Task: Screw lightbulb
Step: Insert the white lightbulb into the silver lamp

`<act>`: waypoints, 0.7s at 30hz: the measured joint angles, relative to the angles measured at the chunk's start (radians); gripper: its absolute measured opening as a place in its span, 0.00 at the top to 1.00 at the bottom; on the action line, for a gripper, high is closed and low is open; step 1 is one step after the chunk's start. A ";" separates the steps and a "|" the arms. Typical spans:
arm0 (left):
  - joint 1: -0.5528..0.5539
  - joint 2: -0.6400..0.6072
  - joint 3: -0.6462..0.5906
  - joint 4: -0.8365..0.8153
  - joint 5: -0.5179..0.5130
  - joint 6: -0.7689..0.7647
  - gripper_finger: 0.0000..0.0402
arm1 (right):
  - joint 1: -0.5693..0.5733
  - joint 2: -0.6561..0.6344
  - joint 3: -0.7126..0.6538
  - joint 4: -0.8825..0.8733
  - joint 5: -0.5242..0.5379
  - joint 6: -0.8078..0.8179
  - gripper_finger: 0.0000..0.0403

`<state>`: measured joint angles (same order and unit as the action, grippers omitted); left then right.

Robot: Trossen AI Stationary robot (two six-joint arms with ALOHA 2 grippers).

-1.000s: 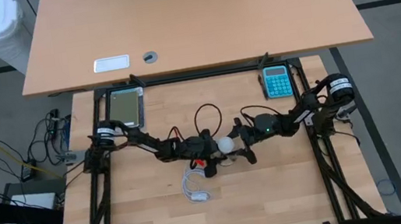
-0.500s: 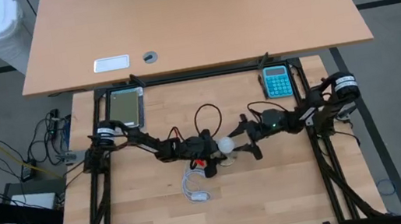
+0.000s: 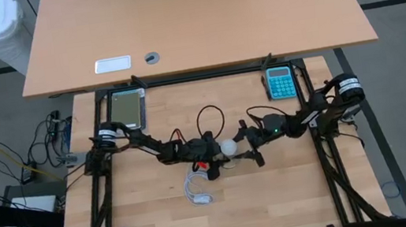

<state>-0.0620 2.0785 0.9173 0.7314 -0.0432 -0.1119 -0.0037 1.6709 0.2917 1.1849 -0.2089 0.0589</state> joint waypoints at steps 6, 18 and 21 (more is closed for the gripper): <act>0.000 0.000 0.000 0.003 -0.012 -0.005 0.46 | 0.029 0.055 0.040 0.003 0.059 -0.009 0.37; 0.002 0.001 0.000 0.002 -0.035 -0.029 0.46 | 0.037 0.081 0.061 0.035 0.161 0.007 0.50; 0.001 0.001 0.000 0.002 -0.062 -0.033 0.46 | 0.064 0.081 0.064 0.027 0.224 0.013 0.53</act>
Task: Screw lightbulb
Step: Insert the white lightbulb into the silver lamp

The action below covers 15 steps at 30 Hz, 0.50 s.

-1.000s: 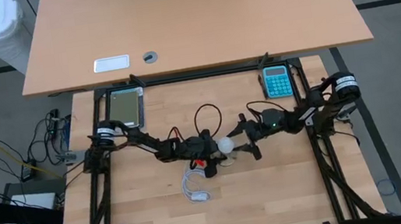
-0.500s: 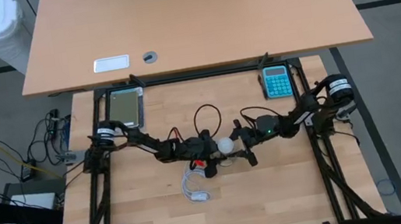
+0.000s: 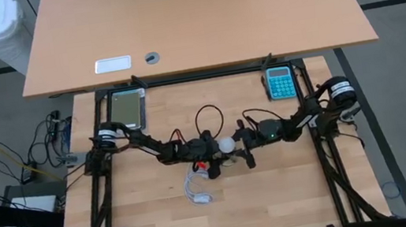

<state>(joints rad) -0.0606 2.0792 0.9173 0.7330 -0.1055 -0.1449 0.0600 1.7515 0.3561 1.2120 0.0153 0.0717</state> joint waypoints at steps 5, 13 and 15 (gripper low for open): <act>0.000 0.000 0.000 0.006 -0.023 -0.018 0.46 | 0.056 0.000 0.001 -0.006 0.147 0.005 0.56; 0.000 0.001 0.000 0.012 -0.095 -0.049 0.46 | 0.122 0.000 0.003 -0.011 0.354 0.110 0.55; 0.000 0.000 0.001 0.015 -0.101 -0.050 0.46 | 0.138 0.000 0.003 -0.011 0.404 0.134 0.55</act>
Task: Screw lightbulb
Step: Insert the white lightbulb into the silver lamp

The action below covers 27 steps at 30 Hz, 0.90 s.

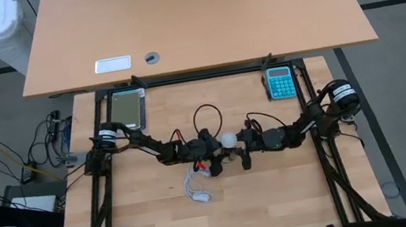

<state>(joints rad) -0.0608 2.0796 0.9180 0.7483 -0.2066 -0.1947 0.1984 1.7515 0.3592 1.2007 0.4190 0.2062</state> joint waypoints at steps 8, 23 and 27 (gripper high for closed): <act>0.000 0.000 0.000 -0.004 -0.016 -0.002 0.46 | 0.050 0.000 0.065 -0.103 0.153 0.064 0.55; 0.002 0.000 -0.001 -0.016 -0.024 -0.006 0.46 | 0.041 -0.003 0.002 -0.055 0.070 0.103 0.42; 0.002 0.000 -0.001 -0.018 -0.025 -0.006 0.46 | 0.037 0.000 -0.030 -0.046 0.041 0.103 0.35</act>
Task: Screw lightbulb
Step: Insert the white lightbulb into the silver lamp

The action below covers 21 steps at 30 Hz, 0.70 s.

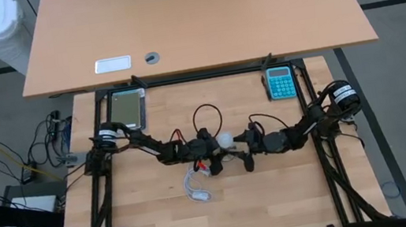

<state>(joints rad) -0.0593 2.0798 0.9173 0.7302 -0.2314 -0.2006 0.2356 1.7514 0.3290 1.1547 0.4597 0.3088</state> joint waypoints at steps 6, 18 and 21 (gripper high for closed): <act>0.000 0.000 0.000 -0.001 0.002 0.000 0.46 | 0.000 -0.001 -0.043 0.051 -0.047 -0.044 0.24; 0.000 -0.001 0.001 -0.009 0.029 0.002 0.46 | -0.062 -0.001 -0.152 0.209 -0.169 -0.156 0.17; 0.001 -0.001 0.001 -0.012 0.032 -0.003 0.46 | -0.092 -0.001 -0.164 0.223 -0.206 -0.146 0.17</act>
<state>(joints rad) -0.0586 2.0785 0.9184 0.7182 -0.1993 -0.2035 0.1432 1.7508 0.1646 1.3773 0.2541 0.1632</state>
